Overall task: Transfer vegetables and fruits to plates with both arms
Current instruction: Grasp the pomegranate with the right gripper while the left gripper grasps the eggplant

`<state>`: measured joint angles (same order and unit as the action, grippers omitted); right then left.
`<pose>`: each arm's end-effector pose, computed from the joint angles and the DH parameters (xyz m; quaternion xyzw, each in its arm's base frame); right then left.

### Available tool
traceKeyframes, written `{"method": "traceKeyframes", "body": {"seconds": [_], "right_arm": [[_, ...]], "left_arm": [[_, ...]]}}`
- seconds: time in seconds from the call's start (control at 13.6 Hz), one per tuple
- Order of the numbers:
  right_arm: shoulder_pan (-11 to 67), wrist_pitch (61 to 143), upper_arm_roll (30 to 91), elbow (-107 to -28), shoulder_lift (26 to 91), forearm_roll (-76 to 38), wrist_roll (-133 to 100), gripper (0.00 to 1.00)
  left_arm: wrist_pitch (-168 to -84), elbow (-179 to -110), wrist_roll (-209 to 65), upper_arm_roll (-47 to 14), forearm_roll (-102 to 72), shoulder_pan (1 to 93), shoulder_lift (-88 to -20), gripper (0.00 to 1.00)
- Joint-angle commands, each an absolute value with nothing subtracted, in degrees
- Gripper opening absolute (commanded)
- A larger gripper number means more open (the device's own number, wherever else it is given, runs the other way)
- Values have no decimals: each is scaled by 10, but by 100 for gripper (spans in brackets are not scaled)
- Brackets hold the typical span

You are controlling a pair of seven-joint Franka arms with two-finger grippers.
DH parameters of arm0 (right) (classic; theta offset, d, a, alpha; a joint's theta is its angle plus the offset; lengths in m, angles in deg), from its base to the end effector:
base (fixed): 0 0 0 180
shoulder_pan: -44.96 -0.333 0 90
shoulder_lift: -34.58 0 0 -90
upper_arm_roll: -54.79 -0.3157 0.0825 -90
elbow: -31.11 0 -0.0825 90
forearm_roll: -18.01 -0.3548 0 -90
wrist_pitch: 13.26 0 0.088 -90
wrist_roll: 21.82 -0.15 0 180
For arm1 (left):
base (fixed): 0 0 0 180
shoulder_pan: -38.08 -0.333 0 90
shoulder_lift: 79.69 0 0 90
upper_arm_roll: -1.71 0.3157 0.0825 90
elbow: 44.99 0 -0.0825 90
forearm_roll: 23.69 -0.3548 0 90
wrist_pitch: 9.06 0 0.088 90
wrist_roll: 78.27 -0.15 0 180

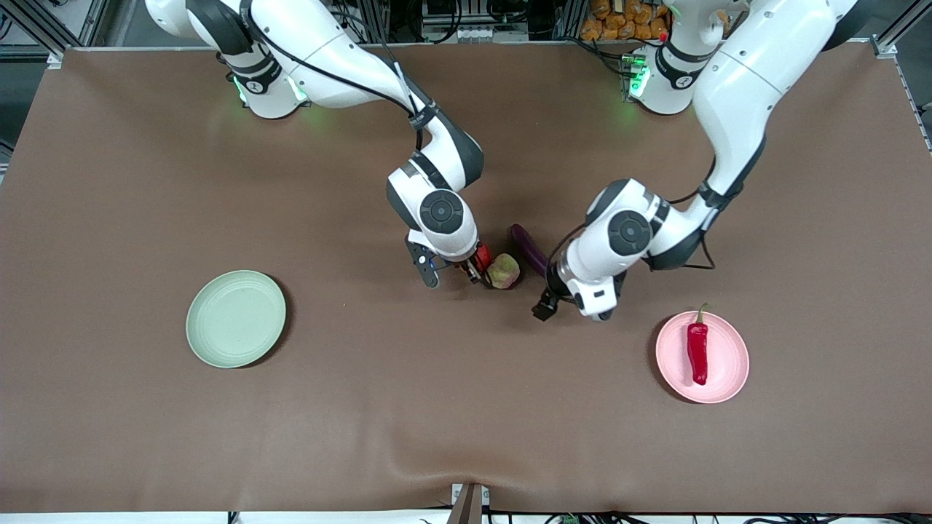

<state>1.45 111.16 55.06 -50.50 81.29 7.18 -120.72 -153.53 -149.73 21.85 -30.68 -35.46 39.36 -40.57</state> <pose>0.4959 0.4861 0.1795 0.8542 -0.5135 -0.0812 0.0079 0.5492 -0.3366 0.1980 0.8400 0.5285 -0.0710 0.1004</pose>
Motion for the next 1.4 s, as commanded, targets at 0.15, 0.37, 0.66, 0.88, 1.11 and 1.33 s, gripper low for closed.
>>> {"method": "traceKeyframes", "body": {"seconds": [0.15, 0.37, 0.66, 0.88, 1.11, 1.33], "right_arm": [[51, 975, 555, -477, 781, 78, -1119, 0], [79, 941, 570, -477, 742, 78, -1058, 0], [171, 929, 572, -478, 718, 79, -880, 0], [238, 915, 572, -481, 718, 122, -705, 0], [304, 898, 572, -497, 717, 125, -486, 0], [385, 869, 572, -497, 714, 130, -332, 0]], "left_arm": [[-1547, -1539, 262, -301, -399, 404, -425, 100], [-1538, -1544, 263, -301, -399, 406, -430, 100], [-1502, -1557, 262, -301, -400, 408, -444, 100], [-1479, -1558, 263, -303, -408, 420, -445, 100], [-1480, -1557, 263, -302, -409, 433, -433, 100], [-1479, -1558, 262, -302, -421, 435, -422, 12]]}}
